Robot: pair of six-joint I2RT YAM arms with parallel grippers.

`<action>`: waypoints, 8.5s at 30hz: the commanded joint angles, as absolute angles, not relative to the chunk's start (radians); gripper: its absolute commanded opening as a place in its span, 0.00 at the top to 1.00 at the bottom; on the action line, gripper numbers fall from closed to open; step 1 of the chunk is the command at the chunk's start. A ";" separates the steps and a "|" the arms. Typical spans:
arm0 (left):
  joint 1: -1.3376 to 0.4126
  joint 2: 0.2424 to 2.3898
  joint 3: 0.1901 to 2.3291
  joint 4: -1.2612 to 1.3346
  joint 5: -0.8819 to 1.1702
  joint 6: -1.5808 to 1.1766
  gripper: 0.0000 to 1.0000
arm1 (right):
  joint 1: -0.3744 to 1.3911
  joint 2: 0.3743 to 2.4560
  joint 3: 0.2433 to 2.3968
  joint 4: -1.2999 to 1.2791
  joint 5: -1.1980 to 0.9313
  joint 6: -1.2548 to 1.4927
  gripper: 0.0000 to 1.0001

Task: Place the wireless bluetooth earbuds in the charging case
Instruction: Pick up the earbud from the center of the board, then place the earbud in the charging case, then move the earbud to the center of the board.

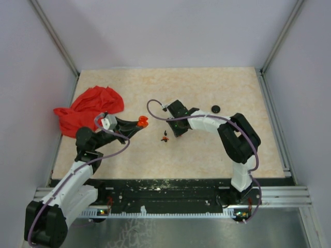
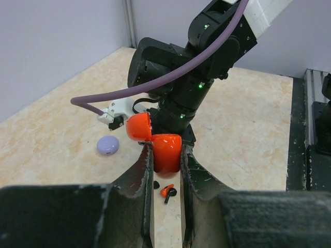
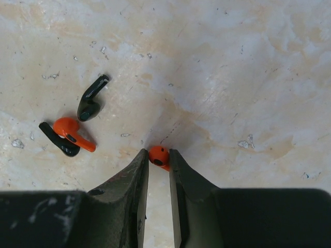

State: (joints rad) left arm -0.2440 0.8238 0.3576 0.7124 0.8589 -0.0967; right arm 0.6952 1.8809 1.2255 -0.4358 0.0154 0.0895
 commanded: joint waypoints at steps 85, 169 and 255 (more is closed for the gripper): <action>-0.236 0.900 0.101 1.779 0.853 -0.436 0.99 | 0.835 1.480 0.767 1.167 -0.579 0.903 0.97; -0.229 0.863 0.090 1.789 0.813 -0.449 0.99 | 0.872 1.400 0.717 0.928 -0.484 0.768 0.63; -0.194 0.744 0.116 1.394 0.657 -0.290 1.00 | 0.853 1.710 1.143 -0.223 0.093 0.069 0.91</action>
